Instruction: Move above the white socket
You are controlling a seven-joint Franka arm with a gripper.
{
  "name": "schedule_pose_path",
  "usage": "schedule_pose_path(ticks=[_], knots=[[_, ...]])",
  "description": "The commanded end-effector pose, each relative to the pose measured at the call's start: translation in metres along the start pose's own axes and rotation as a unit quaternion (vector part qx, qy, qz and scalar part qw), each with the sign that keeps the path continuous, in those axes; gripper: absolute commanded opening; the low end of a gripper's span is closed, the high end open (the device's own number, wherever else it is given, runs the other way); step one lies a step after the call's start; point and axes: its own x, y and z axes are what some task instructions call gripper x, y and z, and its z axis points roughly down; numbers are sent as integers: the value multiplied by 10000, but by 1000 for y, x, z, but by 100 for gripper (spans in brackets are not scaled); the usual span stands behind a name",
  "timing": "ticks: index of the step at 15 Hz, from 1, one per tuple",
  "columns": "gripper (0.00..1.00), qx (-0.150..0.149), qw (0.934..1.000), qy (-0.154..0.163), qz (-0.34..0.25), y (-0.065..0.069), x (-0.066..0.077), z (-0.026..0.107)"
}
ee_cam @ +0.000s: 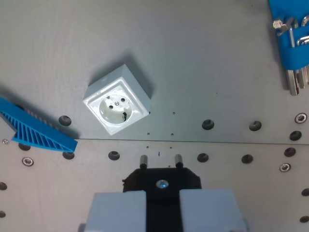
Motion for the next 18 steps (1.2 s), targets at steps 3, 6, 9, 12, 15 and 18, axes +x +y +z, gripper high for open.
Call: schedule_pose_path(ticks=[3,6,9,12,15,18], knots=[[0,-7,9963,462,-724,-5,-9,22],[0,-30,9942,461,-972,-9,-13,34],[0,-52,9917,435,-1207,-12,-17,48],[0,-66,9884,392,-1468,-16,-22,62],[0,-68,9851,366,-1676,-20,-26,75],[0,-72,9809,353,-1912,-24,-30,90]])
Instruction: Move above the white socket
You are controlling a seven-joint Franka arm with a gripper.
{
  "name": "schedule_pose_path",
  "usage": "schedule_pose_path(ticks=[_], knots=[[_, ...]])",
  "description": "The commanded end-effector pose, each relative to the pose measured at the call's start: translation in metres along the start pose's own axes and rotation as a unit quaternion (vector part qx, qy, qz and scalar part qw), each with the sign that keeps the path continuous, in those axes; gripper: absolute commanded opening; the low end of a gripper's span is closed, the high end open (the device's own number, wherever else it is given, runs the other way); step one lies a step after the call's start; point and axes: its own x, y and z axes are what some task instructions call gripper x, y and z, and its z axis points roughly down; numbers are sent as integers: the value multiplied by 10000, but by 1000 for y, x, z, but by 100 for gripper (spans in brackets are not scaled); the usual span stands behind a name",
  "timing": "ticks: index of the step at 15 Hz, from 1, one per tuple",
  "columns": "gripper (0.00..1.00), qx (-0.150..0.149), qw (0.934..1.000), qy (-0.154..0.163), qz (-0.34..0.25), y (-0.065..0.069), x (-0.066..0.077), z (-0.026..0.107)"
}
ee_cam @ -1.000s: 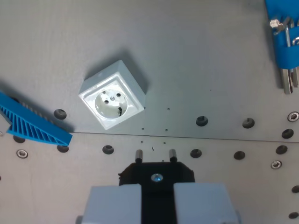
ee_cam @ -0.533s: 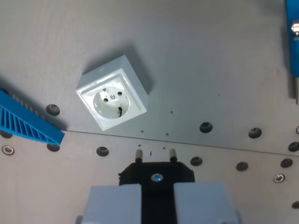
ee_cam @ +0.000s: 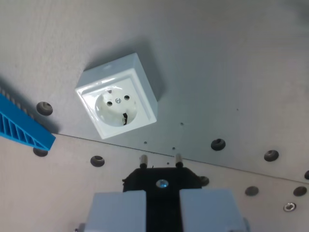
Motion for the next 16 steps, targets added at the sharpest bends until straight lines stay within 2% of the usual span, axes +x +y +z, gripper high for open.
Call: schedule_pose_path(ticks=[1,10,16], knots=[[0,-96,9950,385,-911,-5,-4,16],[0,-139,9884,376,-1463,-20,-16,61],[0,-185,9852,379,-1661,-29,-22,84]])
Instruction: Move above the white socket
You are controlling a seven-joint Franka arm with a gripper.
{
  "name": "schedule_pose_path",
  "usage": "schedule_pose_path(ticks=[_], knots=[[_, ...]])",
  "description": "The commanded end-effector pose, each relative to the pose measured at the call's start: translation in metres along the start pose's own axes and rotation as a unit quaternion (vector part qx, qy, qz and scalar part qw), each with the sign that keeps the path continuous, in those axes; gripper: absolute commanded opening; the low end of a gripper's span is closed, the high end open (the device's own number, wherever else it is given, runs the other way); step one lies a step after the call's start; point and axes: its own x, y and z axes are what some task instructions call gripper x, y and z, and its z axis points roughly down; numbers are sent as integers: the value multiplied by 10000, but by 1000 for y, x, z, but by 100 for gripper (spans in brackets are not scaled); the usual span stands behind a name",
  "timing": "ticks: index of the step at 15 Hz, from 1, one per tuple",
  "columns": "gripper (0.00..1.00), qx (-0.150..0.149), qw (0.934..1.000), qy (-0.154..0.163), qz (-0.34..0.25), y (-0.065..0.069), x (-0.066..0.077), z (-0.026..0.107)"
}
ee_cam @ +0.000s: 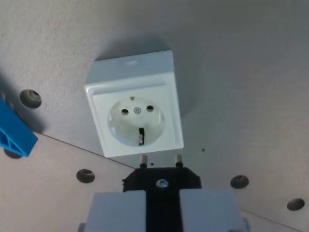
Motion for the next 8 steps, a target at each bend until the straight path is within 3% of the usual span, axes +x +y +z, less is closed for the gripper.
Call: schedule_pose_path(ticks=[1,8], knots=[[0,-237,9965,427,-675,-5,-4,13],[0,-293,9959,446,-730,-12,-7,30]])
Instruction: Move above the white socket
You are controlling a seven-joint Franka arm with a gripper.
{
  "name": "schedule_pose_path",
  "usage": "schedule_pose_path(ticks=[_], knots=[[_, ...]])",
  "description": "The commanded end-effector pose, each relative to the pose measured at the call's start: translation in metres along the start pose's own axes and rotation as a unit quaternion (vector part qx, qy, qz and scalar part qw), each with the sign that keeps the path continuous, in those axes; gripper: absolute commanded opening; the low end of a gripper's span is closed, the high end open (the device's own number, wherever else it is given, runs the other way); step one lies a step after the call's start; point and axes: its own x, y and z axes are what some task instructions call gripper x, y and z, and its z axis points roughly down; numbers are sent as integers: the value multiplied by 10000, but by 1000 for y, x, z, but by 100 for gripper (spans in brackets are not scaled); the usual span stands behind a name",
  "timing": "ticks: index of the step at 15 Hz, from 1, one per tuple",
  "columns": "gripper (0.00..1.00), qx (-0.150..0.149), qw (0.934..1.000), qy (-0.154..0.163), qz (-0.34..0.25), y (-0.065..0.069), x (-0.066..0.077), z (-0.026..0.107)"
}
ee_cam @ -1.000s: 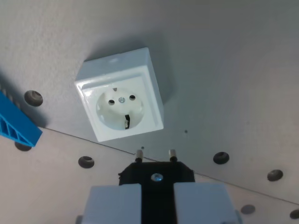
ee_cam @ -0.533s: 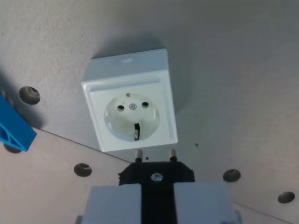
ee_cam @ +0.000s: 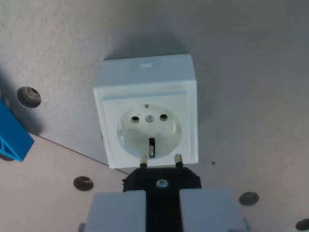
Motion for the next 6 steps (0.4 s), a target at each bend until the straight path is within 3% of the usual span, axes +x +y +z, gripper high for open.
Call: schedule_pose_path(ticks=[1,6], knots=[[0,-321,9976,459,-418,-4,-4,11],[0,-331,9979,433,-346,-7,-5,16]])
